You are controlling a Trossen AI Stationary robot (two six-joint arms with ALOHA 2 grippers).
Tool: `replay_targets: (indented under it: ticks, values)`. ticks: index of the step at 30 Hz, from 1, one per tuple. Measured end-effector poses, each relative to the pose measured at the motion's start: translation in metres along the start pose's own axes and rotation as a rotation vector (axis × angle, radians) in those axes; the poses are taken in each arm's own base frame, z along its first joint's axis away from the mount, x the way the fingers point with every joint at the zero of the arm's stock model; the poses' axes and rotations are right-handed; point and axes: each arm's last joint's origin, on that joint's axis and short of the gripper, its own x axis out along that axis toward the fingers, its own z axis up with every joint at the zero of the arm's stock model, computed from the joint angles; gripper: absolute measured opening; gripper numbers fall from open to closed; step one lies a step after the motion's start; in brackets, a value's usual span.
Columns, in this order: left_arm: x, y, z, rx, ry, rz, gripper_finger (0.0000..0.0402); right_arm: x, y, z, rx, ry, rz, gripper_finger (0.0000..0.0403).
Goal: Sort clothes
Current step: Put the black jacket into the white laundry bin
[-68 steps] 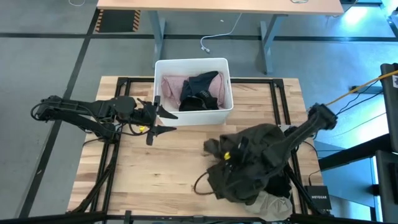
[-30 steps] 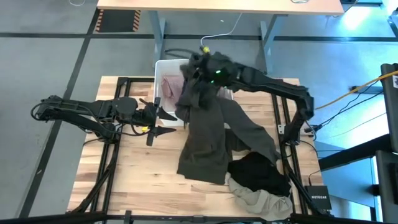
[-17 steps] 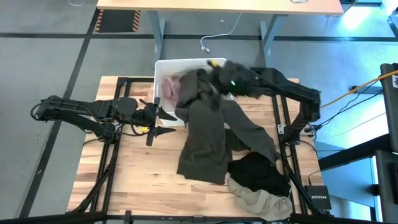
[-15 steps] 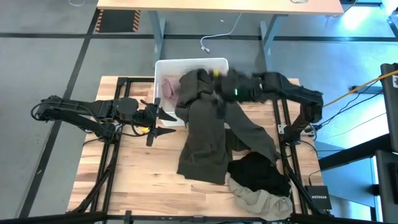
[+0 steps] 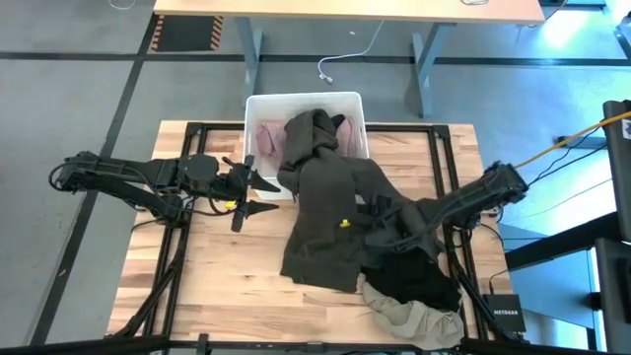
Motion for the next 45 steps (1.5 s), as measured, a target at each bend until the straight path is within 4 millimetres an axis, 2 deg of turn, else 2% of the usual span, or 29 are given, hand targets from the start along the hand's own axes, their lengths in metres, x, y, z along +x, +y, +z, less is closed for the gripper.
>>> replay_targets:
  ticks: [3,8,12,16,21,28,31,35,40,42,45]
  values:
    - [0.0,0.0,0.0,0.002,0.001,0.0,0.0194,0.037,-0.005,-0.02,0.044,-0.003,0.032,0.0259]
    - [0.0,0.0,0.001,0.021,-0.009,0.0,0.0194,0.09,-0.023,-0.048,0.194,-0.063,0.059,0.0259]
    - [0.0,0.0,0.001,0.022,-0.009,-0.001,0.0194,0.128,-0.029,-0.058,0.238,-0.174,0.129,0.0259]
    - [0.0,0.0,0.001,0.022,-0.008,-0.001,0.0194,0.153,-0.036,-0.06,0.261,-0.287,0.172,0.0259]
    - [0.0,0.0,0.001,0.02,-0.008,0.0,0.0194,0.169,-0.042,-0.052,0.301,-0.354,0.178,0.0259]
    - [0.0,0.0,0.0,0.003,-0.005,0.0,0.0194,0.202,-0.051,-0.058,0.302,-0.26,0.021,0.0258]
    - [0.0,0.0,0.0,0.003,-0.004,0.0,0.0194,0.211,-0.05,-0.062,0.276,-0.221,0.004,0.0244]
    - [0.0,0.0,0.001,0.003,-0.006,-0.001,0.0194,0.217,-0.048,-0.064,0.256,-0.195,0.016,0.0181]
    - [0.0,0.0,0.001,0.003,-0.006,0.0,0.0194,0.218,-0.046,-0.061,0.294,-0.212,0.106,0.004]
    - [0.0,0.0,0.001,0.003,-0.006,-0.001,0.0194,0.216,-0.043,-0.056,0.296,-0.238,0.218,0.0028]
    - [0.0,0.0,0.001,0.003,-0.007,0.0,0.0194,0.211,-0.035,-0.043,0.28,-0.273,0.386,0.0043]
